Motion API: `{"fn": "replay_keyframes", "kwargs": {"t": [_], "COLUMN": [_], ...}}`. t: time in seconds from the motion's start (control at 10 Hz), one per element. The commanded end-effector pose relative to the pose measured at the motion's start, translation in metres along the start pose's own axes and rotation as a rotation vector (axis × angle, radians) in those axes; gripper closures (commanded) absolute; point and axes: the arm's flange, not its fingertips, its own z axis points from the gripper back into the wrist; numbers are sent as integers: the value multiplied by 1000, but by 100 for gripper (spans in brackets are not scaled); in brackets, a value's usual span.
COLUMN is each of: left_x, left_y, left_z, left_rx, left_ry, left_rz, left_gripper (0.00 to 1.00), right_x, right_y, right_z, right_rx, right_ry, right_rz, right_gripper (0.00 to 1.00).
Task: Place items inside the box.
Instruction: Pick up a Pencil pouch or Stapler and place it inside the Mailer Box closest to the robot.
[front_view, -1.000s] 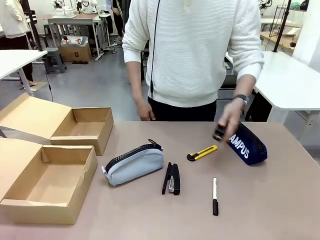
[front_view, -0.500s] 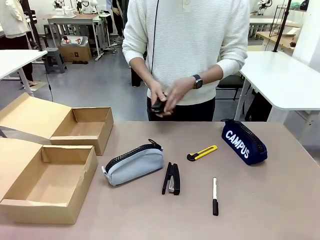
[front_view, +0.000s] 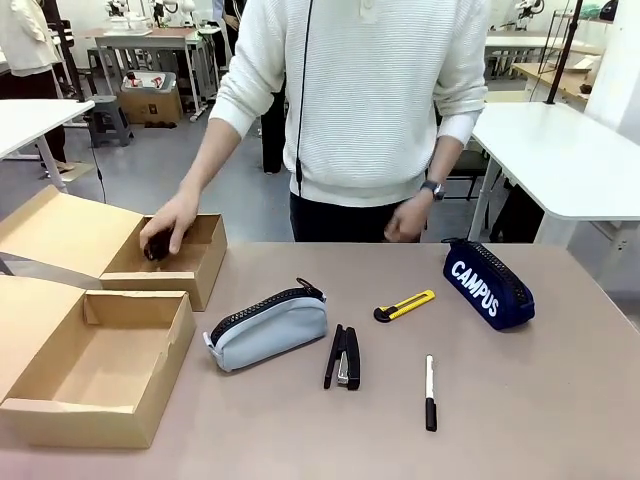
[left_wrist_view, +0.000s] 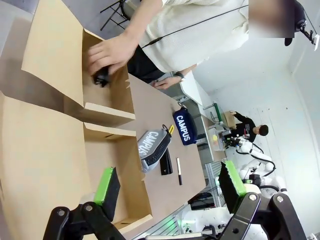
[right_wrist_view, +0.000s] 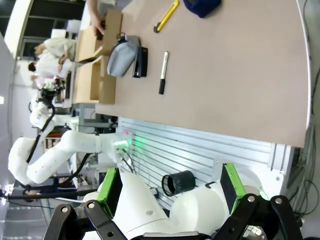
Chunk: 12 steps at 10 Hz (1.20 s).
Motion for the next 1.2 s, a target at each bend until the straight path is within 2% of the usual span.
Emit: {"fn": "replay_keyframes", "kwargs": {"t": [0.0, 0.2, 0.5, 0.7, 0.8, 0.9, 1.0, 1.1], "left_x": [2, 2, 2, 2, 2, 2, 2, 2], "left_y": [0, 0, 0, 0, 0, 0, 0, 0], "left_z": [0, 0, 0, 0, 0, 0, 0, 0], "left_rx": [-19, -19, -19, -19, -19, -19, -19, -19], "left_ry": [-12, -12, -12, -12, -12, -12, -12, -12], "left_rz": [-27, -27, -27, -27, -27, -27, -27, -27], "left_gripper": [0, 0, 0, 0, 0, 0, 0, 0], "right_x": [38, 96, 184, 206, 205, 183, 183, 198], "right_y": [25, 58, 87, 96, 96, 102, 102, 96], "right_z": [-23, -73, -187, -252, -260, -248, -248, -273], "right_rx": [-67, -145, -249, -293, -342, -289, -289, -317], "right_ry": [8, 92, 281, 343, 292, 342, 342, 354], "right_rz": [47, 174, 323, 386, 378, 393, 393, 405], "right_gripper": [0, 0, 0, 0, 0, 0, 0, 0]}}
